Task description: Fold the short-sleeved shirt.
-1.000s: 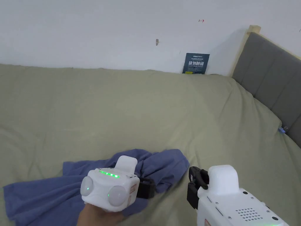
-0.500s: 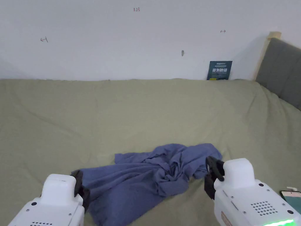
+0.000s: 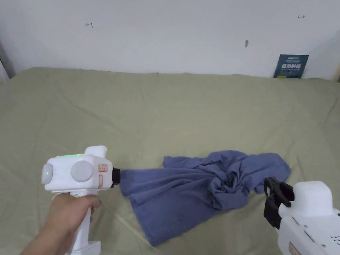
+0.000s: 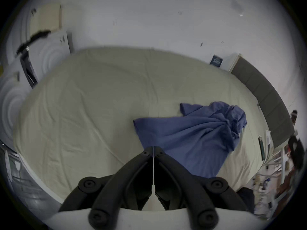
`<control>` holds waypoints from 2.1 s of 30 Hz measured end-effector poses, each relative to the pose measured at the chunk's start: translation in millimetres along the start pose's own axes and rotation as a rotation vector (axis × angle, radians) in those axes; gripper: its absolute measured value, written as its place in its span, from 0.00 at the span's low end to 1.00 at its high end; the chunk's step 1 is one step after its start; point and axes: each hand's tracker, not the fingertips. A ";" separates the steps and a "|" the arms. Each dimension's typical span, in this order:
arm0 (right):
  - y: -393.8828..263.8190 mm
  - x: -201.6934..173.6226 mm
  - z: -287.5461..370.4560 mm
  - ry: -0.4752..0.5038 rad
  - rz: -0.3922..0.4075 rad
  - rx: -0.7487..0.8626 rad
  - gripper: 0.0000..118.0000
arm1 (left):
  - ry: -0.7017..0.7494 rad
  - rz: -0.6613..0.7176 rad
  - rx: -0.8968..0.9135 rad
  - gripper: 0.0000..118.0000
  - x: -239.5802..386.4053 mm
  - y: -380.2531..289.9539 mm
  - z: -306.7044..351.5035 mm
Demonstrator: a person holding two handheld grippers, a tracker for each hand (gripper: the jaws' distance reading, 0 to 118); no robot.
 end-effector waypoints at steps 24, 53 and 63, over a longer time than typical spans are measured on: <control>-22.8 26.4 -40.5 -0.014 -0.021 -0.111 0.01 | 0.089 -0.058 -0.064 0.00 5.2 27.7 -120.5; 12.0 241.1 -296.7 -0.221 -0.307 -0.589 0.99 | -0.065 -0.051 0.168 0.00 10.1 21.1 -43.9; -20.6 238.5 -342.9 -0.215 -0.402 -0.771 0.96 | -0.026 -0.091 0.150 0.00 9.7 26.0 -60.9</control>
